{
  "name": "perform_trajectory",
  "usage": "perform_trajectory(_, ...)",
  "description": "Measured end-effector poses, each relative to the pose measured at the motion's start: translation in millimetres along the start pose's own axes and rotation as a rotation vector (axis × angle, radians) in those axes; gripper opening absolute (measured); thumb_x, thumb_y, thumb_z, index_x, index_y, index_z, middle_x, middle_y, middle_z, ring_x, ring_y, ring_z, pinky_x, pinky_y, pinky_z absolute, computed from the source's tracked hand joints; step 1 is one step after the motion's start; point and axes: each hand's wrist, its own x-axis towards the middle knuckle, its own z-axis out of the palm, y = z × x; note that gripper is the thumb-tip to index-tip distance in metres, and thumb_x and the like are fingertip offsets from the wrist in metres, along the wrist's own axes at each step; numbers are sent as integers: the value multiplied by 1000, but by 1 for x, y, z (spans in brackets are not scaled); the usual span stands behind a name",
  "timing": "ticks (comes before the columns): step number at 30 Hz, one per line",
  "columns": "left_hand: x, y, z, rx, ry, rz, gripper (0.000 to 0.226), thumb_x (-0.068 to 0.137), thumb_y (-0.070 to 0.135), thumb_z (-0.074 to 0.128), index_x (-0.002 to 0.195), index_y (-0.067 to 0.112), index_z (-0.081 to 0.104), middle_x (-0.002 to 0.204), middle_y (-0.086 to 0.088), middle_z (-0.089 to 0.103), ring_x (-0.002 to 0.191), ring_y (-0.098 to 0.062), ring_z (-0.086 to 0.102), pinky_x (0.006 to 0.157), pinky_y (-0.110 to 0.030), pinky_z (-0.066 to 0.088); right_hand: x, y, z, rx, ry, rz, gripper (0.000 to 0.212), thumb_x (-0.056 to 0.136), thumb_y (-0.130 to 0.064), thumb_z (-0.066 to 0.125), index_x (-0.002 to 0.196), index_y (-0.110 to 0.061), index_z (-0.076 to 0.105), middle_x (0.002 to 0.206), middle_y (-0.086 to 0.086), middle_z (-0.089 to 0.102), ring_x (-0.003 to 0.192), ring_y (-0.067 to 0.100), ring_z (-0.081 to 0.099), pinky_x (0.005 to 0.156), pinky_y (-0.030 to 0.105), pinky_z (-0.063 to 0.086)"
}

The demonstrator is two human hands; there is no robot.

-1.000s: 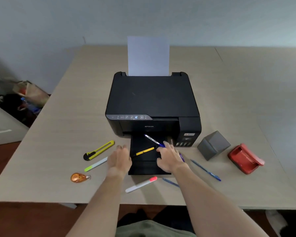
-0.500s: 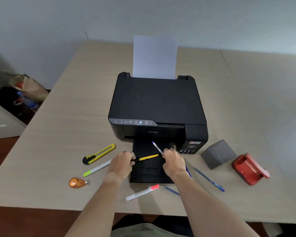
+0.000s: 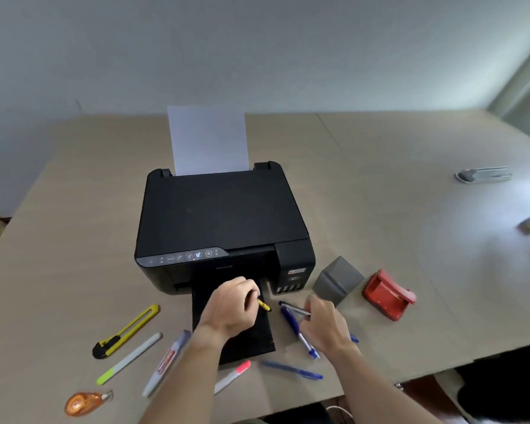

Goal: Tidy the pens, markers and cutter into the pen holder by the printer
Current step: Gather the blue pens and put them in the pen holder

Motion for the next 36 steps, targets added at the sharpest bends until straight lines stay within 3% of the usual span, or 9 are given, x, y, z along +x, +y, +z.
perform_trajectory(4,32,36,10,-68,-49,86,19,90,27,56,76,19,66,71,12,57,65,-8,55,60,-25,47,-8,33,-21,36,56,34,3,78,-17,52,76,-19,52,72,-1,56,59,16,51,49,26,37)
perform_trajectory(7,55,63,17,-102,-103,156,25,96,34,53,81,18,64,73,10,59,67,-9,57,62,-28,50,-9,51,-41,32,202,5,9,86,-23,50,79,-19,46,65,0,57,54,15,53,45,24,34)
perform_trajectory(11,87,101,21,-133,-143,224,28,101,35,42,88,16,58,85,3,63,76,-17,60,69,-36,51,-2,59,-66,128,329,48,6,85,-15,46,85,-17,41,59,4,56,51,21,56,46,33,39)
perform_trajectory(16,116,128,24,-130,-43,225,26,103,30,43,96,13,60,98,-1,59,82,-19,59,72,-33,50,13,61,-83,88,326,90,7,87,-10,48,84,-14,44,64,-4,47,50,9,46,46,21,28)
perform_trajectory(23,130,124,39,-60,-84,203,17,101,27,48,100,17,62,96,2,66,82,-17,64,71,-31,53,36,61,-81,88,273,128,3,90,-14,51,89,-15,49,67,-6,47,59,18,58,57,32,51)
perform_trajectory(27,132,119,46,5,-114,211,14,99,28,53,96,18,62,88,3,71,77,-18,67,71,-35,56,40,57,-77,59,278,136,14,89,-6,47,101,-14,48,66,-7,48,55,12,53,54,23,38)
perform_trajectory(31,131,117,56,49,-150,236,13,96,28,59,94,18,67,92,2,68,82,-18,65,75,-34,55,38,61,-65,94,327,159,22,83,-2,46,101,-15,44,69,4,61,56,20,62,57,36,56)
perform_trajectory(36,124,110,60,69,-169,253,16,97,27,59,102,17,69,102,0,66,92,-18,64,80,-32,53,31,71,-51,169,425,139,16,87,-4,46,96,-16,42,67,2,59,54,19,60,54,40,56)
